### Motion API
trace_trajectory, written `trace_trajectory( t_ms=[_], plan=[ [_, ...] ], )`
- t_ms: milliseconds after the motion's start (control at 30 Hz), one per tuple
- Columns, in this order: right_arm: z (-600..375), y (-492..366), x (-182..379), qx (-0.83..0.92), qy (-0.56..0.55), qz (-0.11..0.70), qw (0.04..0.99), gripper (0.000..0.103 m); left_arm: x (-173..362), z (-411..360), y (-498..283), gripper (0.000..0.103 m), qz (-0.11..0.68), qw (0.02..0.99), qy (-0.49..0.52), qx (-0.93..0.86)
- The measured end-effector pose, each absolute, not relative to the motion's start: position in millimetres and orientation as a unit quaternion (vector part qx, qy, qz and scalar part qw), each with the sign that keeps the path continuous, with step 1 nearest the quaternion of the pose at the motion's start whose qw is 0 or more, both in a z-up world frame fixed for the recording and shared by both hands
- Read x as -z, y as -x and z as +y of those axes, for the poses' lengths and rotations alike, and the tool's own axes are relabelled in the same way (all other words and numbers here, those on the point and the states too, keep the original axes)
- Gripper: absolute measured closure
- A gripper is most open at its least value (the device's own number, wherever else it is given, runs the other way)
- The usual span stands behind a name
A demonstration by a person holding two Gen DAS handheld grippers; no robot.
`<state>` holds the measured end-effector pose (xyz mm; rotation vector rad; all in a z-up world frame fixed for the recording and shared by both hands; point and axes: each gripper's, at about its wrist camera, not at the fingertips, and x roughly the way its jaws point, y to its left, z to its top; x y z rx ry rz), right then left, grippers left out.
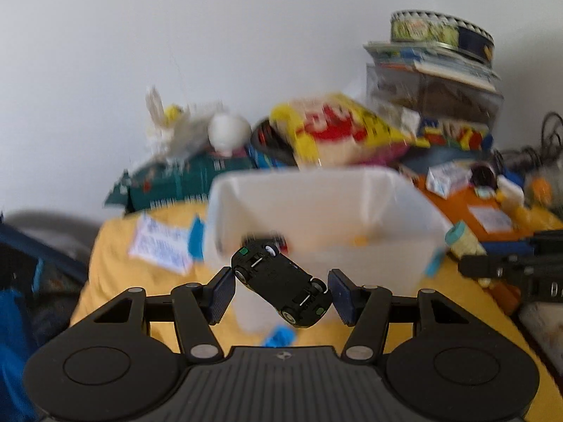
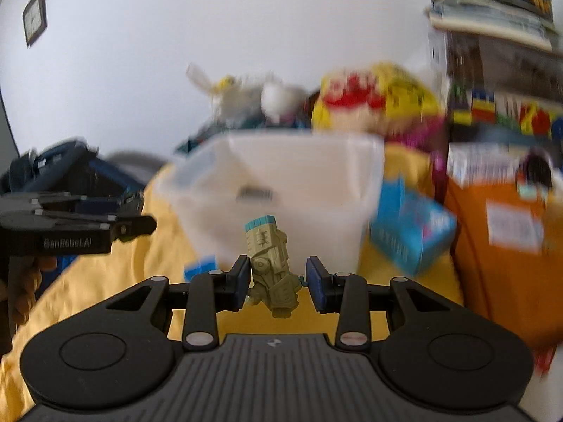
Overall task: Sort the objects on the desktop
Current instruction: 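Carry the black car and olive figure over the bin and open both grippers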
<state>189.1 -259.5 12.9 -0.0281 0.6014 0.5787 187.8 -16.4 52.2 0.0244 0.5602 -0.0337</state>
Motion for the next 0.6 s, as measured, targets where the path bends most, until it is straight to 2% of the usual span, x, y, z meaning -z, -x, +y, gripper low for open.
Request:
trace_trajectory(
  t_ms=[200,333,367,400,433,467,500,600],
  plan=[
    [-249,-254,-57,-0.267,0.003,0.283,0.921,0.064,-90,-14,-233,0.042,0.260,0.965,-0.018,0.013],
    [-239,-289,-62,-0.258,0.012,0.298,0.919,0.064,-100,-18,-261,0.041,0.270,0.962,-0.028,0.010],
    [-234,-298,-62,-0.253,0.016,0.301,0.919,0.063,-101,-19,-266,0.036,0.272,0.962,-0.029,0.007],
    [-230,-305,-61,-0.248,0.020,0.304,0.919,0.061,-101,-19,-272,0.026,0.276,0.961,-0.029,0.002],
    [-227,-310,-59,-0.244,0.023,0.309,0.919,0.047,-100,-19,-275,0.023,0.278,0.960,-0.029,-0.007],
    [-225,-314,-56,-0.240,0.026,0.311,0.919,0.041,-99,-17,-276,0.023,0.279,0.960,-0.029,-0.014],
    [-224,-316,-55,-0.235,0.028,0.308,0.921,0.037,-98,-16,-275,0.023,0.280,0.959,-0.028,-0.018],
    [-227,-311,-51,-0.236,0.027,0.305,0.922,0.037,-89,-8,-262,0.023,0.277,0.960,-0.031,-0.009]
  ],
)
